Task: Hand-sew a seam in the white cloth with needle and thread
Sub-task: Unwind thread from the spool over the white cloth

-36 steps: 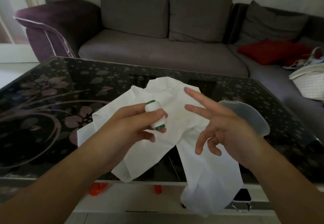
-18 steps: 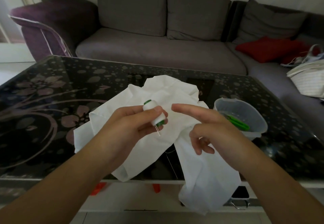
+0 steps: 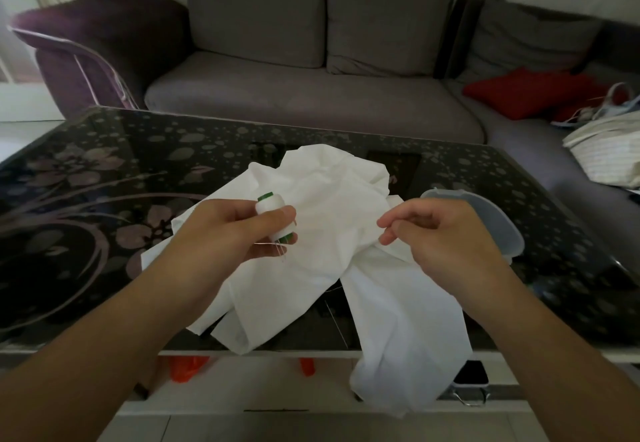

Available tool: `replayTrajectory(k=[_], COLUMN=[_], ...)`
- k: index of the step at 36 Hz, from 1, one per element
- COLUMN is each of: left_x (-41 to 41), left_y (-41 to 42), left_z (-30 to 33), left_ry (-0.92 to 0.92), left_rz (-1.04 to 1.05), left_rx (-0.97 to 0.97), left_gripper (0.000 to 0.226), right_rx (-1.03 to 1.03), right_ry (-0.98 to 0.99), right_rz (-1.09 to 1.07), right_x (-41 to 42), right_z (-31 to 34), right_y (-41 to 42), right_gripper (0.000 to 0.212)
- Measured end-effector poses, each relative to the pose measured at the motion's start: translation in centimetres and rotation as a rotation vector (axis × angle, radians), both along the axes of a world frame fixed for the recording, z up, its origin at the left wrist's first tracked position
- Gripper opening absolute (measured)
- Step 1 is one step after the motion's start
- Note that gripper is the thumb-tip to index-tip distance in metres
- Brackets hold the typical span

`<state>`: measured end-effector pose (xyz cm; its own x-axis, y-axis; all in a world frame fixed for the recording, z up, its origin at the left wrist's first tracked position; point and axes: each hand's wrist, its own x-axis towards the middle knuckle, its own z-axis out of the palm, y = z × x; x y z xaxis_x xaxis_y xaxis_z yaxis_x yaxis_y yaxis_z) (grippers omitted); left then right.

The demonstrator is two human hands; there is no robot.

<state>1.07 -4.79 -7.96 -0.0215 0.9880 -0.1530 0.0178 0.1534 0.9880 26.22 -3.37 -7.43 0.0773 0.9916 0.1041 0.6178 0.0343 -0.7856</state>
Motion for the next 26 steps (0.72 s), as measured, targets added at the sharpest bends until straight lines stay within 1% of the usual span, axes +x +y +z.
replayTrajectory(k=[4, 7, 12, 15, 18, 19, 20, 22, 23, 26], left_x=[-0.3, -0.7, -1.3, -1.5, -1.4, -1.4, -1.3, -1.3, -1.4, -1.8], left_y=[0.0, 0.1, 0.3, 0.3, 0.2, 0.2, 0.2, 0.3, 0.4, 0.6], left_z=[0.0, 0.1, 0.4, 0.4, 0.4, 0.4, 0.4, 0.3, 0.3, 0.1], left_ry=[-0.059, -0.087, -0.087, -0.065, -0.065, -0.067, -0.063, -0.042, -0.035, -0.035], left_rz=[0.007, 0.017, 0.044, 0.039, 0.017, 0.012, 0.014, 0.036, 0.051, 0.088], left_rx=[0.009, 0.006, -0.008, -0.017, -0.019, -0.017, -0.015, -0.021, -0.028, -0.048], left_gripper=[0.048, 0.043, 0.035, 0.045, 0.048, 0.049, 0.049, 0.045, 0.041, 0.033], right_rx=[0.014, -0.025, 0.022, 0.039, 0.012, 0.016, 0.036, 0.044, 0.022, 0.014], right_ry=[0.046, 0.11, 0.06, -0.013, -0.119, -0.111, -0.055, 0.052, 0.05, -0.095], right_rz=[-0.076, -0.134, -0.258, -0.274, -0.225, -0.215, -0.225, -0.305, -0.345, -0.447], right_x=[0.7, 1.4, 2.2, 2.2, 2.5, 2.7, 3.0, 3.6, 3.8, 4.2], right_z=[-0.7, -1.1, -1.6, -1.4, -0.4, 0.0, 0.6, 1.6, 1.9, 2.1], right_y=[0.6, 1.3, 1.8, 1.6, 1.2, 1.0, 0.9, 0.6, 0.5, 0.5], right_gripper=[0.023, 0.023, 0.022, 0.02, 0.016, 0.014, 0.012, 0.012, 0.012, 0.014])
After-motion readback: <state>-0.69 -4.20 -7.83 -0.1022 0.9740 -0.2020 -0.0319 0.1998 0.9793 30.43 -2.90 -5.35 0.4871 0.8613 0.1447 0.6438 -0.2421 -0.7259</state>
